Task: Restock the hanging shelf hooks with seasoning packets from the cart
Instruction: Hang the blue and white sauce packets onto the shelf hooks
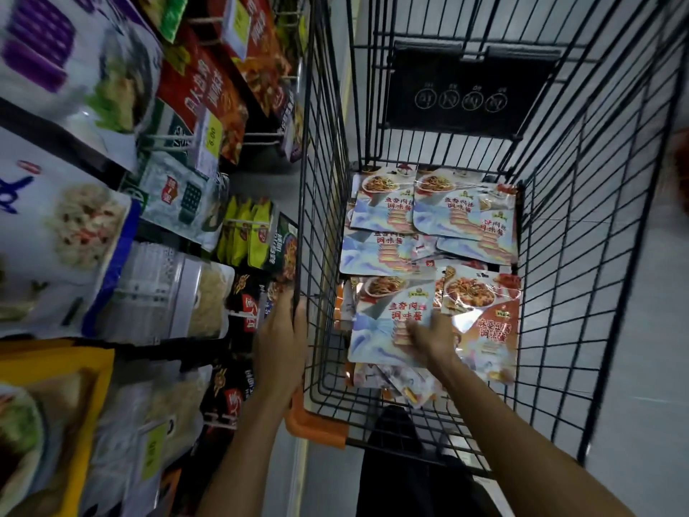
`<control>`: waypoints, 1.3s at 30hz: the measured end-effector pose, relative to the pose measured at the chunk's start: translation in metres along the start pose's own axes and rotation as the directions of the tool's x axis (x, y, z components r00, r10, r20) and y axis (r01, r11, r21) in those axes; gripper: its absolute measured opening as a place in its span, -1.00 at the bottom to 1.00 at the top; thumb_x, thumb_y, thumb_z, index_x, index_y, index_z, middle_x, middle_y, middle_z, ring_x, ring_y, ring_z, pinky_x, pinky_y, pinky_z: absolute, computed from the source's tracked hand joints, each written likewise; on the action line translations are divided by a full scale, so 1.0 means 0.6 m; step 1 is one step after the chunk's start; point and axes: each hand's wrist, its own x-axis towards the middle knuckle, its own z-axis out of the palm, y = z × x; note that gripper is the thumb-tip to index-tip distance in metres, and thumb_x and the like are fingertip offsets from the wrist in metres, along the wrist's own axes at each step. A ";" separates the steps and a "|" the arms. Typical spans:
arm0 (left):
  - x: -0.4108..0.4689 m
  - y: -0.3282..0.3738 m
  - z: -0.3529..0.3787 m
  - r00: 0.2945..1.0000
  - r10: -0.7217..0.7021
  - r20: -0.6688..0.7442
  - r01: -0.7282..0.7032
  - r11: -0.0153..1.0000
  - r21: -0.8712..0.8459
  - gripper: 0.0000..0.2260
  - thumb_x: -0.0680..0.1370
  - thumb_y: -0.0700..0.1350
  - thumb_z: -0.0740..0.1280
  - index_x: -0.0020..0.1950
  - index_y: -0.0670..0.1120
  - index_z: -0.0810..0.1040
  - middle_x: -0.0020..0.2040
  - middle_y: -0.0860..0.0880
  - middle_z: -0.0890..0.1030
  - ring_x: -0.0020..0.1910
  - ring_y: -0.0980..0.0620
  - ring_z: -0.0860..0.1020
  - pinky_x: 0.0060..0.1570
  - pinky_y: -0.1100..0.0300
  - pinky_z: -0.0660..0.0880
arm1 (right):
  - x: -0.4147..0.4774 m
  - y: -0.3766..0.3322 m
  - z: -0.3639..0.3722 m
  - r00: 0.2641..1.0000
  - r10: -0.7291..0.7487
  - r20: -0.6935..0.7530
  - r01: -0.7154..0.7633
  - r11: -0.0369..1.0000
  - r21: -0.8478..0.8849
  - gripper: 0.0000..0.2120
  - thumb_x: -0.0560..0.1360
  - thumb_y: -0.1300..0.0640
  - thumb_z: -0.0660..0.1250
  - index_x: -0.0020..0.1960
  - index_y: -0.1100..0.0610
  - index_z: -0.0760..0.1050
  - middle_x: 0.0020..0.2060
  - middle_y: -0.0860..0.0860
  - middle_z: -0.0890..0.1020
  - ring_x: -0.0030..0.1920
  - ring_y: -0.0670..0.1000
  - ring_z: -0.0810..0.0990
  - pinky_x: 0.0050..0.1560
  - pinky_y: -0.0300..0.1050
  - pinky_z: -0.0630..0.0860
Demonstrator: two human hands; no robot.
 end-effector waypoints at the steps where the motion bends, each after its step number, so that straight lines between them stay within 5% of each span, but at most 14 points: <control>1: -0.003 0.006 -0.006 0.999 -0.001 -0.033 0.002 1.000 0.014 -0.70 0.65 -0.15 0.15 0.34 -0.22 0.45 0.09 -0.20 0.60 0.05 -0.14 0.55 -0.07 0.14 0.42 | -0.014 0.001 -0.022 0.999 -0.036 -0.037 0.035 0.999 -0.020 -0.87 0.54 0.22 0.33 0.05 0.25 0.49 -0.01 0.22 0.65 -0.06 0.17 0.64 -0.01 0.14 0.60; 3: -0.008 0.025 -0.018 0.988 0.064 -0.143 -0.058 0.997 0.042 -0.71 0.63 -0.20 0.19 0.33 -0.21 0.45 0.19 -0.16 0.56 0.15 -0.06 0.51 0.02 0.24 0.35 | -0.045 -0.001 -0.066 0.993 -0.102 -0.062 0.104 0.994 0.037 -0.88 0.53 0.21 0.35 0.04 0.23 0.52 -0.06 0.20 0.66 -0.09 0.16 0.66 -0.02 0.15 0.61; 6: -0.011 0.067 -0.011 0.972 0.116 -0.205 -0.132 0.989 -0.066 -0.71 0.58 -0.15 0.30 0.29 -0.18 0.47 0.18 -0.06 0.54 0.16 0.02 0.48 0.10 0.20 0.38 | -0.099 -0.020 -0.117 0.974 -0.223 0.025 0.208 0.939 0.272 -0.93 0.51 0.27 0.36 0.00 0.19 0.53 -0.15 0.11 0.70 -0.21 0.04 0.70 -0.27 -0.11 0.63; 9: 0.001 0.106 0.015 0.980 -0.151 0.128 0.190 0.900 -0.393 -0.56 0.48 -0.02 0.44 0.29 -0.13 0.46 0.11 0.06 0.54 0.12 0.06 0.52 0.05 0.24 0.45 | -0.139 -0.047 -0.138 0.929 -0.313 0.196 0.204 0.878 0.433 -0.87 0.46 0.21 0.39 0.00 0.17 0.52 -0.17 0.09 0.72 -0.18 0.08 0.72 -0.31 -0.15 0.62; 12: 0.018 0.115 0.029 0.772 -0.247 0.586 0.614 0.529 -0.586 -0.58 0.31 0.01 0.50 0.09 -0.15 0.60 0.04 -0.11 0.68 0.04 -0.09 0.65 -0.08 0.12 0.57 | -0.152 -0.068 -0.137 0.870 -0.353 0.344 0.164 0.865 0.474 -0.78 0.40 0.15 0.42 0.02 0.17 0.51 -0.15 0.10 0.72 -0.19 0.11 0.72 -0.31 -0.12 0.63; 15: 0.029 0.098 0.037 0.648 -0.234 0.725 0.752 0.348 -0.559 -0.57 0.28 -0.17 0.50 0.12 -0.21 0.57 -0.02 -0.22 0.68 -0.10 -0.16 0.68 -0.23 0.02 0.61 | -0.140 -0.080 -0.122 0.850 -0.363 0.381 0.215 0.900 0.378 -0.82 0.48 0.21 0.40 0.06 0.17 0.51 -0.09 0.08 0.71 -0.15 0.07 0.71 -0.25 -0.13 0.64; 20: 0.062 0.079 0.059 0.697 -0.251 0.672 0.713 0.342 -0.612 -0.50 0.32 -0.24 0.49 0.24 -0.23 0.50 0.03 -0.23 0.67 -0.09 -0.18 0.68 -0.27 0.01 0.60 | -0.068 -0.102 -0.137 0.826 -0.342 0.448 0.232 0.931 0.282 -0.69 0.50 -0.01 0.36 -0.07 0.27 0.57 -0.22 0.15 0.67 -0.21 0.11 0.63 -0.15 -0.01 0.57; 23: 0.095 0.080 0.083 0.747 -0.290 0.599 0.658 0.454 -0.601 -0.59 0.38 -0.25 0.47 0.21 -0.26 0.52 0.03 -0.24 0.66 -0.13 -0.15 0.68 -0.27 0.03 0.61 | 0.030 -0.114 -0.154 0.946 -0.286 0.154 0.225 0.918 0.326 -0.79 0.56 0.10 0.31 -0.04 0.27 0.57 -0.13 0.18 0.69 -0.16 0.15 0.64 -0.05 0.07 0.57; 27: 0.148 0.087 0.140 0.764 -0.309 0.566 0.641 0.467 -0.609 -0.84 0.45 -0.31 0.41 0.01 -0.25 0.59 -0.07 -0.21 0.67 -0.25 -0.09 0.68 -0.35 0.09 0.61 | 0.192 -0.142 -0.159 0.943 -0.255 -0.214 0.285 0.950 0.123 -0.79 0.57 0.13 0.29 0.09 0.28 0.50 0.00 0.15 0.60 0.05 0.17 0.58 0.11 0.05 0.51; 31: 0.202 0.084 0.204 0.781 -0.317 0.539 0.623 0.464 -0.630 -0.72 0.45 -0.31 0.42 0.15 -0.31 0.56 0.07 -0.28 0.64 0.02 -0.26 0.63 0.09 -0.24 0.53 | 0.322 -0.163 -0.138 0.934 -0.240 -0.265 0.199 0.965 -0.171 -0.63 0.51 -0.06 0.37 0.04 0.27 0.49 0.01 0.22 0.57 0.06 0.13 0.55 0.04 -0.04 0.46; 33: 0.222 0.080 0.231 0.781 -0.342 0.523 0.625 0.455 -0.634 -0.72 0.44 -0.30 0.44 0.14 -0.29 0.57 0.06 -0.28 0.64 0.04 -0.27 0.62 0.13 -0.29 0.50 | 0.361 -0.171 -0.126 0.925 -0.244 -0.292 0.167 0.950 -0.264 -0.50 0.44 -0.12 0.43 0.03 0.34 0.53 0.00 0.22 0.62 0.03 0.16 0.60 0.02 0.05 0.54; 35: 0.234 0.076 0.249 0.784 -0.345 0.516 0.620 0.465 -0.632 -0.73 0.44 -0.29 0.45 0.13 -0.28 0.58 0.05 -0.26 0.65 0.02 -0.26 0.63 0.12 -0.29 0.50 | 0.377 -0.185 -0.116 0.910 -0.253 -0.328 0.140 0.933 -0.332 -0.48 0.34 -0.18 0.51 -0.17 0.29 0.48 -0.20 0.16 0.61 -0.18 0.07 0.60 -0.23 -0.08 0.52; 39: 0.241 0.067 0.259 0.781 -0.346 0.520 0.624 0.451 -0.638 -0.71 0.44 -0.32 0.43 0.16 -0.27 0.56 0.08 -0.27 0.64 0.05 -0.27 0.62 0.14 -0.29 0.49 | 0.388 -0.198 -0.096 0.941 -0.200 -0.273 0.071 0.906 -0.417 -0.39 0.31 -0.10 0.55 0.09 0.33 0.45 -0.01 0.20 0.62 0.03 0.15 0.61 -0.03 -0.06 0.51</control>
